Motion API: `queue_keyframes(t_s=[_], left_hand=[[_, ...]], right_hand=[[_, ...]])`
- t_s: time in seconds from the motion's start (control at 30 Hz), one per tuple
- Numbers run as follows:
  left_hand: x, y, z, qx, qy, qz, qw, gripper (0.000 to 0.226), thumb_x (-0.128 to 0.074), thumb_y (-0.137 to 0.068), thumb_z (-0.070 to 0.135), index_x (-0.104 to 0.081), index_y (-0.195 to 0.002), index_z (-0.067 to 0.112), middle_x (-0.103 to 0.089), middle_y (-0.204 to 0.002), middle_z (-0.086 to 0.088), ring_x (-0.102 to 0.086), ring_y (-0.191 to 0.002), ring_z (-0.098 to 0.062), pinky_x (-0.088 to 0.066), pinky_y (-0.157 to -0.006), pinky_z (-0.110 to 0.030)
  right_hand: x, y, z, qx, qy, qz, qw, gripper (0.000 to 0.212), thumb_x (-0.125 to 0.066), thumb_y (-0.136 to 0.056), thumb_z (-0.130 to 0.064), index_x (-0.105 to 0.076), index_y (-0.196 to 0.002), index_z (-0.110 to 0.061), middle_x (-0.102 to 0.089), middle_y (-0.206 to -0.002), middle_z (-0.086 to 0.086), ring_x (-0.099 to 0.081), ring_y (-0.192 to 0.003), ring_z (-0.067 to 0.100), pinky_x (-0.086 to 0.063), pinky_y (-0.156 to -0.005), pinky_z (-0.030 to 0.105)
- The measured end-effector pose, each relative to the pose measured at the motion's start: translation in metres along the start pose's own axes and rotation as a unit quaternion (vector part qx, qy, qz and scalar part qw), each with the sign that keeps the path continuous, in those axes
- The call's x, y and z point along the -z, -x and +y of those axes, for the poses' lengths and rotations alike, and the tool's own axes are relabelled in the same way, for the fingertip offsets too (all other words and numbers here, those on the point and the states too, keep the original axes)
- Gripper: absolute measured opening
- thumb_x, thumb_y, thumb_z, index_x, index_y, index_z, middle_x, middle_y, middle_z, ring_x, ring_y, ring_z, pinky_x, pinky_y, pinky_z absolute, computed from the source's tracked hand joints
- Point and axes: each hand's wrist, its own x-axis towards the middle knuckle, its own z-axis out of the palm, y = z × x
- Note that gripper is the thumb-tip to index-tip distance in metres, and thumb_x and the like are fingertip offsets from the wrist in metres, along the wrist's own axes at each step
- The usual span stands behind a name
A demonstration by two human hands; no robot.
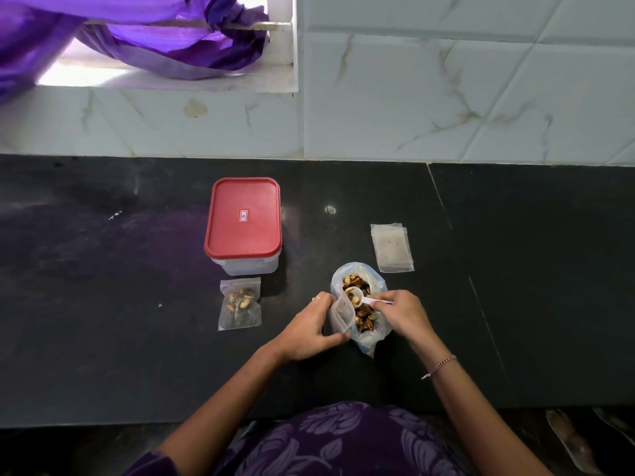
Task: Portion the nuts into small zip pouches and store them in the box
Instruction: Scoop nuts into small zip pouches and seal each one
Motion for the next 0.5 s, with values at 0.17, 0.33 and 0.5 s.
queue_keyframes(t_s=[0.17, 0.33, 0.5], left_hand=[[-0.003, 0.003, 0.000, -0.004, 0.044, 0.027, 0.999, 0.036, -0.069, -0.082, 0.043, -0.046, -0.105, 0.028, -0.054, -0.108, 0.008, -0.053, -0.097, -0.002, -0.042, -0.079, -0.015], [-0.004, 0.009, -0.001, -0.011, 0.109, 0.077, 0.991, 0.042, -0.068, -0.078, 0.048, -0.047, -0.110, 0.031, -0.058, -0.109, 0.015, -0.058, -0.103, -0.002, -0.047, -0.086, -0.020], [0.003, 0.014, 0.001, -0.028, 0.126, 0.127, 0.984, 0.051, -0.071, -0.079, 0.034, -0.042, -0.121, 0.031, -0.058, -0.114, 0.018, -0.059, -0.106, -0.001, -0.047, -0.087, -0.016]], right_hand=[[0.006, 0.001, 0.008, -0.015, -0.023, -0.041, 0.999, 0.030, -0.060, -0.091, -0.021, -0.064, -0.120, -0.015, -0.063, -0.120, 0.002, -0.056, -0.104, 0.012, -0.043, -0.080, 0.024], [0.004, 0.003, 0.015, -0.037, -0.093, -0.026, 0.995, 0.030, -0.059, -0.092, -0.020, -0.064, -0.121, -0.016, -0.061, -0.123, 0.003, -0.055, -0.108, 0.015, -0.045, -0.087, 0.028], [0.010, 0.005, 0.024, -0.064, -0.149, -0.030, 0.986, 0.031, -0.058, -0.093, -0.019, -0.062, -0.123, -0.015, -0.057, -0.102, -0.006, -0.050, -0.089, 0.006, -0.041, -0.079, 0.026]])
